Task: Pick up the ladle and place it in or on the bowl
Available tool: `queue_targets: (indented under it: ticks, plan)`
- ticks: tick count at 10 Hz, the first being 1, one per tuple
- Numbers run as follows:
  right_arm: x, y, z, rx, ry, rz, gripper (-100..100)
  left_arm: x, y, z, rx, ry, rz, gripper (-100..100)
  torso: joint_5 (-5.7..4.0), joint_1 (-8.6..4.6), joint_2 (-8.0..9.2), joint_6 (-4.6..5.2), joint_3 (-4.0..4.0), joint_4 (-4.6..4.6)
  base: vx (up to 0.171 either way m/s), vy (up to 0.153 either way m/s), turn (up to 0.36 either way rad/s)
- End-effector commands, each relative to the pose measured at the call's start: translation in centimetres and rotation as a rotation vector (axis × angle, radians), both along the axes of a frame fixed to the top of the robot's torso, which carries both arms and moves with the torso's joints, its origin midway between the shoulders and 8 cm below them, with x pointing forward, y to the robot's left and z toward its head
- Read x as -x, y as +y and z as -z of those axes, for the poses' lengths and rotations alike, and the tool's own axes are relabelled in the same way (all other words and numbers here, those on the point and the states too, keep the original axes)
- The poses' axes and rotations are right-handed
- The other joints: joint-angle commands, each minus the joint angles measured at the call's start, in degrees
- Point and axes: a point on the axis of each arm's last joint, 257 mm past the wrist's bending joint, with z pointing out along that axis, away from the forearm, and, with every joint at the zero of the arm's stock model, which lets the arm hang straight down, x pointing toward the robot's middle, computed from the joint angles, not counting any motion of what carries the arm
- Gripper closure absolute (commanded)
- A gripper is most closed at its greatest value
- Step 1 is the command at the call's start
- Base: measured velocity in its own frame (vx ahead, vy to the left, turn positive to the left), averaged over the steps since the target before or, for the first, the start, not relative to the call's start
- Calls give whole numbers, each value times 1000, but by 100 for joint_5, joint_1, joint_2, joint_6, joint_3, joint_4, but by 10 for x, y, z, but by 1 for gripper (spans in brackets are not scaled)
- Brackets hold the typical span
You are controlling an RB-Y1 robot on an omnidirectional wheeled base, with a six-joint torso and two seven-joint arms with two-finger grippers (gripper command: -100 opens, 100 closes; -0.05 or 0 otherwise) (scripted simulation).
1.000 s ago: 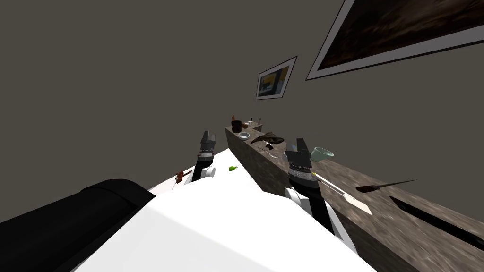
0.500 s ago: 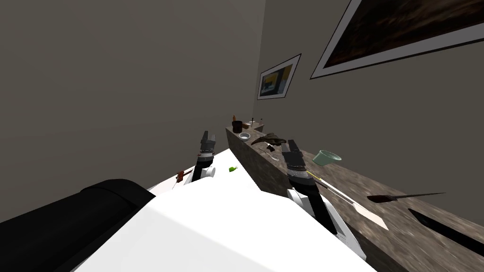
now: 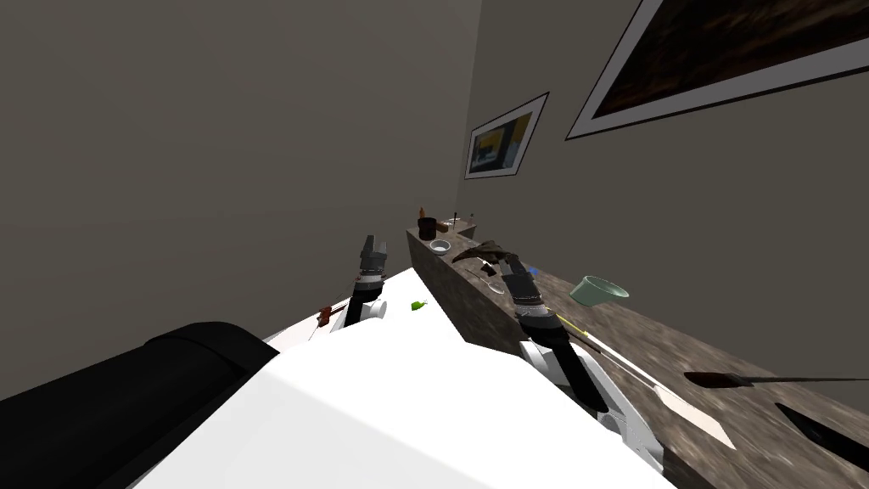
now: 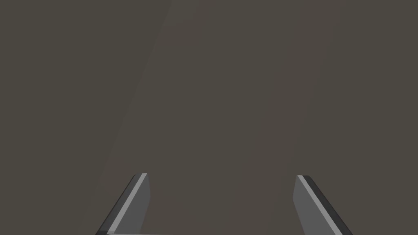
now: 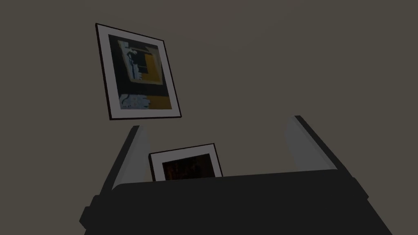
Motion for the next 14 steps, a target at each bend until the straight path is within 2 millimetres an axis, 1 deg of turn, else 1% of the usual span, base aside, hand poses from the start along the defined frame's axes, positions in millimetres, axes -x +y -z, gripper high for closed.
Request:
queue_targets:
  ticks: [1, 2, 3, 4, 5, 6, 7, 8, 9, 10, 11, 12, 13, 14]
  plan:
    - [-2, 2, 7, 28, 20, -17, -100, 0, 0, 0, 0, 0, 0, 0, 0, 0, 0, 0, 0, 0, 48, -21, 36]
    - [-7, 2, 18, 49, 52, -31, -100, 0, 0, 0, 0, 0, 0, 0, 0, -2, 2, 2, 1, 0, 52, -22, 65]
    - [-6, 3, 19, 68, 55, -39, -100, 0, 0, 0, 0, 0, 0, 0, -1, -3, 1, 0, 0, 0, 46, -16, 37]
    - [-11, 3, 30, 91, 89, -53, -100, 0, 0, 0, 0, 0, 0, 0, 0, -1, 3, 2, 1, 0, 57, -21, 84]
    - [-11, 3, 31, 110, 92, -60, -100, 0, 0, 0, 0, 0, 0, 0, -1, -2, -1, 0, -1, 0, 52, -20, 39]
    - [-16, 2, 43, 133, 125, -71, -100, 0, 0, 0, 0, 0, 0, 0, -1, -1, 0, 2, 0, 0, 61, -8, 62]
    - [-15, 2, 44, 154, 129, -79, -100, 0, 0, 0, 0, 0, 0, 0, 0, 2, -3, 0, -2, -1, 51, -11, 47]
    - [-20, 0, 56, 175, 162, -86, -100, 0, 0, 0, 0, 0, 0, 0, 0, 2, 0, 2, -1, -1, 50, -19, 102]
    - [-19, 0, 57, 201, 166, -95, -100, 0, 0, 0, 0, 0, 0, 0, 0, 0, 0, 0, 0, 0, 43, -15, 43]
    - [-24, -4, 69, 223, 200, -101, -100, 0, 0, 0, 0, 0, 0, 0, 0, 1, 3, 2, 1, 0, 47, -11, 85]
    - [-23, -4, 71, 249, 204, -109, -100, 0, 0, 0, 0, 0, 0, 0, 0, 3, 1, 0, 0, 0, 44, -9, 52]
    - [-27, -8, 83, 272, 237, -113, -100, 0, 0, 0, 0, 0, 0, 0, 1, 4, 3, 2, 1, 0, 49, -11, 102]
    - [-26, -9, 84, 299, 241, -120, -100, 0, 0, 0, 0, 0, 0, 0, 0, 3, 2, 1, 1, 0, 41, -12, 60]
    - [-29, -15, 97, 325, 275, -124, -100, 0, 0, 0, 0, 0, 0, 0, 1, 4, 4, 2, 2, 0, 44, -6, 126]
